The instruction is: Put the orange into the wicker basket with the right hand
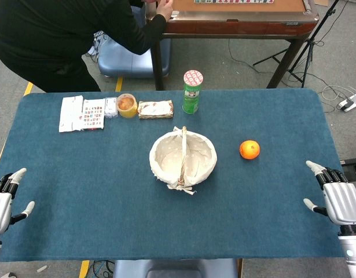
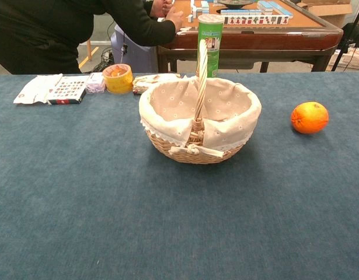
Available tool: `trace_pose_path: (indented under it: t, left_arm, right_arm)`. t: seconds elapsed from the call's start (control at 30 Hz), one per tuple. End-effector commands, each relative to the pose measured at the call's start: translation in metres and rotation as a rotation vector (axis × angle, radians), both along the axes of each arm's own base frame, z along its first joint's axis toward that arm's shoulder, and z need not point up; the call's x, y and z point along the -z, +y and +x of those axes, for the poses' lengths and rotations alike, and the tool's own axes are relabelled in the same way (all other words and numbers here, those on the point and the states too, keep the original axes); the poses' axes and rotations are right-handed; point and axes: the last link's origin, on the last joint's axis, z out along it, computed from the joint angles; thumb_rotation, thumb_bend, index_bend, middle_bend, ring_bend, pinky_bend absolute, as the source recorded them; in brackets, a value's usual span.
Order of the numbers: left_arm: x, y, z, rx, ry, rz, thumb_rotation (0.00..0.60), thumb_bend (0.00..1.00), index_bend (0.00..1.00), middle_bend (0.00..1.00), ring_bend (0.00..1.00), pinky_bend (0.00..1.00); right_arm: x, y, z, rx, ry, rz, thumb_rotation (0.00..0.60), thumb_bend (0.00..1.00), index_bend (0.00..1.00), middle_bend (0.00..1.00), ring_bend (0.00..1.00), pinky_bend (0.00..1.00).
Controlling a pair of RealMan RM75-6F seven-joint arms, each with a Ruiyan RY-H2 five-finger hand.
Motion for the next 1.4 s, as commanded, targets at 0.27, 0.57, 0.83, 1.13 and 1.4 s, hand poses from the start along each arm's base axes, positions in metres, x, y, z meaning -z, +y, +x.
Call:
trace_pose_path:
  t: [0.27,0.57,0.83,1.13,1.4]
  left_arm:
    - [-0.002,0.001,0.002,0.005,-0.001,0.007,0.6,0.3,0.1,0.16,0.14,0.19]
    - [-0.003,0.001,0.003,0.009,-0.002,0.008,0.6,0.3,0.1,0.16,0.14,0.19]
    - [-0.004,-0.002,0.003,0.013,-0.005,0.015,0.6,0.3,0.1,0.16,0.14,0.19]
    - [-0.006,-0.009,0.001,0.007,-0.009,0.03,0.6,0.3,0.1,0.16,0.14,0.19]
    - [-0.007,-0.011,-0.002,0.007,-0.015,0.045,0.6,0.3,0.1,0.16,0.14,0.19]
  right_arm:
    - [-0.002,0.0,0.0,-0.003,-0.001,0.001,0.6,0.09,0.15,0.23,0.21,0.25]
    - [-0.001,-0.019,0.011,-0.039,0.02,0.045,0.6,0.09,0.15,0.23,0.21,0.25]
    - [0.012,-0.069,0.039,-0.099,0.058,0.157,0.6,0.09,0.15,0.22,0.2,0.25]
    - [0.042,-0.126,0.063,-0.101,0.074,0.269,0.6,0.07,0.15,0.19,0.16,0.25]
    - [0.07,-0.171,0.065,-0.04,0.102,0.331,0.6,0.02,0.15,0.17,0.14,0.25]
